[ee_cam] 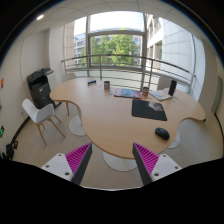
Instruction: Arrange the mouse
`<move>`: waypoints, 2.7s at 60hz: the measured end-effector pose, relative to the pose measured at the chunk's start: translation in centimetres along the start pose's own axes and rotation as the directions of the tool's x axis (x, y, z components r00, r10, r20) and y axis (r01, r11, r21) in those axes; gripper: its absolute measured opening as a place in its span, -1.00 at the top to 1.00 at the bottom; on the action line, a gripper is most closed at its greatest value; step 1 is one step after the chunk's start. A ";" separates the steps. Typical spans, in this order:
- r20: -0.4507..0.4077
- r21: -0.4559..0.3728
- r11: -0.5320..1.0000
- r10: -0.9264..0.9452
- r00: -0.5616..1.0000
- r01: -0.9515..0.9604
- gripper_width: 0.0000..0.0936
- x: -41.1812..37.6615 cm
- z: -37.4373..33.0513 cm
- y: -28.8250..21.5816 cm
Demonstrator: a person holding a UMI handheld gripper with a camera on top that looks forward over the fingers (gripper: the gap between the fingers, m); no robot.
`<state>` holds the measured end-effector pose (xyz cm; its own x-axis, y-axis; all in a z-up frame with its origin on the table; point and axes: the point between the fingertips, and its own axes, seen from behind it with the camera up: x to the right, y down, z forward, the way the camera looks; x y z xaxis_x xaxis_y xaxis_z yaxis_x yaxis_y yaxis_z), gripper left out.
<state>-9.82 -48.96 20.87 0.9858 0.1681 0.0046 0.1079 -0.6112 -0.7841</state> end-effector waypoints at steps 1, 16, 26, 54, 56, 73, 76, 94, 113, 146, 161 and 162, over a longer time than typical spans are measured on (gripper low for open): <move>-0.004 -0.007 1.000 0.004 1.000 -0.004 -0.77 0.1 0.0 0.2; -0.103 -0.118 0.991 0.045 0.994 -0.057 -0.77 10.1 5.0 6.6; -0.206 -0.117 0.990 0.051 0.977 -0.076 -0.77 21.0 11.1 8.8; -0.202 -0.067 0.997 0.032 0.979 -0.047 -0.76 34.2 27.6 6.3; -0.194 -0.057 0.997 0.037 0.980 -0.049 -0.76 34.4 28.4 5.8; -0.140 0.004 0.997 0.082 0.987 -0.082 -0.13 35.0 32.0 3.6; -0.143 0.008 0.998 0.070 0.987 -0.069 -0.05 34.9 31.9 3.6; -0.248 0.028 0.993 0.119 0.961 -0.116 0.13 35.5 28.7 0.6; -0.301 0.304 0.946 0.205 0.931 -0.110 0.13 37.1 26.2 -19.6; -0.168 -0.034 0.985 0.163 0.972 -0.171 -0.18 33.0 51.6 -12.6; -0.193 0.036 0.994 0.107 0.975 -0.102 -0.82 31.3 43.5 -16.2; -0.193 0.043 0.994 0.108 0.975 -0.102 -0.82 31.0 42.7 -16.3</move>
<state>13.48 -0.74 7.31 0.9979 -0.0517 0.0396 0.0013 -0.5916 -0.8063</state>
